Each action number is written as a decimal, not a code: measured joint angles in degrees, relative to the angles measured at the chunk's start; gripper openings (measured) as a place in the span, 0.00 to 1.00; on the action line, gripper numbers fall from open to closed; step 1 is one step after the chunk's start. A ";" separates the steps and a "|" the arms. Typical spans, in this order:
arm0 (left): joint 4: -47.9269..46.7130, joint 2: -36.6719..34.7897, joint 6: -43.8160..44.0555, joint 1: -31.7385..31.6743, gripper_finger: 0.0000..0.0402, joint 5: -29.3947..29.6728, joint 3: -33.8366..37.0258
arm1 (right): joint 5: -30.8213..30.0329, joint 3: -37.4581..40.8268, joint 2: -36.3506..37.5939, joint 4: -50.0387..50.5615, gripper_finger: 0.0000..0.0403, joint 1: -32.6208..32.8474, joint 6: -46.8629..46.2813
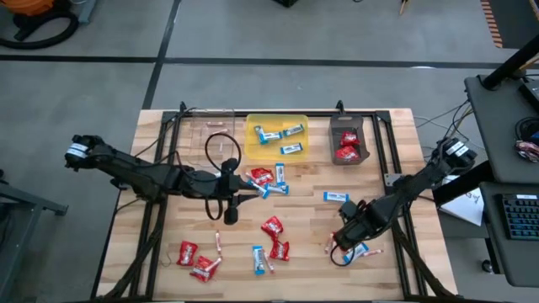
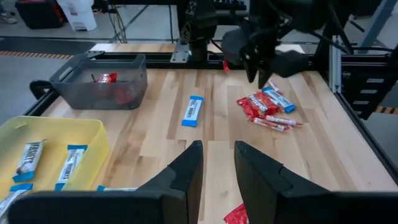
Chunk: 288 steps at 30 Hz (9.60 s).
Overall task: Sort candy
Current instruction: Put the red candy into the black bin
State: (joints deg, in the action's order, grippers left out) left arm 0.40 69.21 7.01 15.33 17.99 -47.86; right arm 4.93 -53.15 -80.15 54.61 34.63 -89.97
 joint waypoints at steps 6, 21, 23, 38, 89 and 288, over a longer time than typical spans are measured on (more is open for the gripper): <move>-0.04 0.00 0.00 -0.02 0.19 0.07 0.00 | -1.19 0.00 -3.77 -0.03 0.51 -0.02 2.19; 0.00 0.02 0.00 -0.04 0.19 0.05 0.00 | -2.24 0.06 -10.50 -1.46 0.46 -0.04 3.75; 0.00 0.02 0.00 -0.04 0.19 0.05 0.00 | -2.96 0.11 -11.09 -1.54 0.44 -0.13 3.78; -0.06 0.02 0.00 -0.04 0.19 0.06 0.00 | -9.87 3.14 -11.57 -6.72 0.04 -0.13 4.06; -0.02 0.04 0.19 -0.02 0.19 1.01 0.00 | -13.67 19.67 4.14 -26.26 0.48 -2.41 4.35; 14.82 -7.54 -3.32 -3.13 0.00 -4.91 7.37 | -5.98 -17.45 -7.25 5.43 0.02 -84.17 77.54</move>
State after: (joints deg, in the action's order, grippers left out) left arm 15.22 61.67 3.68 12.21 13.08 -40.49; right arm -1.05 -70.59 -87.40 60.04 -49.54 -12.43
